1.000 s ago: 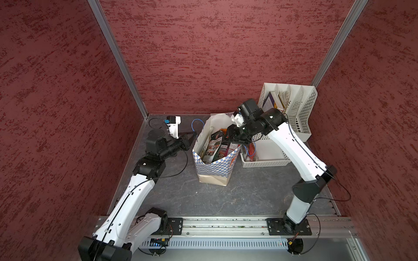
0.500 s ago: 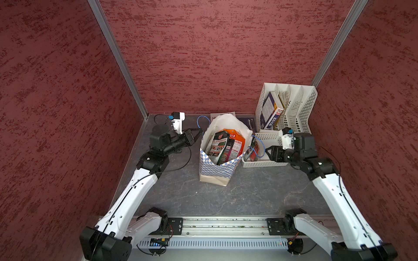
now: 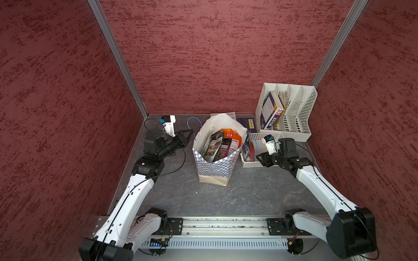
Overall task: Place the condiment packets inside the bag
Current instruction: Pick up the condiment packet from the storage box.
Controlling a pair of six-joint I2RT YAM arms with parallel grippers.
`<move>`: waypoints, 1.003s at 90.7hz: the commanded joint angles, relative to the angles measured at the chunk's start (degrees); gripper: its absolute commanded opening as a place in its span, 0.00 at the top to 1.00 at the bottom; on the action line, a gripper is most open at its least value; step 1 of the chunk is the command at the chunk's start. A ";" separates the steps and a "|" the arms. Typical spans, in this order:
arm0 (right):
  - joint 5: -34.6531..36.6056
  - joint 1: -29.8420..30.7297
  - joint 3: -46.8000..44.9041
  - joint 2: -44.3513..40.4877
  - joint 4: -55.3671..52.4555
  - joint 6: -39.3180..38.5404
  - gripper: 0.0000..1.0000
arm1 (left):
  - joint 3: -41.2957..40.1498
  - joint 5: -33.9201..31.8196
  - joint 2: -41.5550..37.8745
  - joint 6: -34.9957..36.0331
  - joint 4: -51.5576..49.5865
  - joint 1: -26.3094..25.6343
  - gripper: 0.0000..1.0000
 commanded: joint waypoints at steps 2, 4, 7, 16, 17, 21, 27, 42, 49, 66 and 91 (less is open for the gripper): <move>1.41 -0.20 -0.62 2.38 7.71 -1.04 0.50 | 0.32 0.24 -0.76 0.71 5.21 0.34 1.00; 2.57 -0.21 -0.55 3.05 8.45 -0.90 0.51 | 0.27 0.27 -0.84 0.69 5.16 0.34 1.00; 3.95 -0.20 -0.52 4.21 9.23 -0.70 0.53 | 0.24 0.28 -0.86 0.79 5.09 0.35 1.00; 4.00 -0.16 -0.23 7.37 11.44 -0.10 0.52 | -0.02 0.03 -1.23 1.02 4.81 0.30 1.00; 3.89 -0.17 -0.10 7.72 11.47 0.02 0.51 | -0.02 0.03 -1.31 1.07 4.86 0.32 1.00; 4.04 0.06 0.28 8.54 11.05 0.01 0.44 | -0.10 0.02 -1.34 1.13 4.59 0.34 1.00; 5.67 0.46 -0.08 8.26 10.16 -0.91 0.40 | -0.19 0.07 -1.43 1.41 4.23 0.43 1.00; 5.98 0.69 -6.70 -0.36 13.27 -1.11 0.26 | -0.67 0.02 -1.64 2.20 3.84 0.52 1.00; 2.85 1.39 -9.86 -4.61 15.90 -2.50 0.22 | -1.07 0.01 -1.52 2.27 3.95 0.60 1.00; 2.10 6.20 -11.89 -2.69 21.91 -8.10 0.19 | -2.00 0.36 -1.53 1.91 4.50 0.74 1.00; 15.85 6.36 -7.55 6.80 28.78 -4.68 0.34 | -1.19 0.28 -2.61 2.31 3.93 0.95 1.00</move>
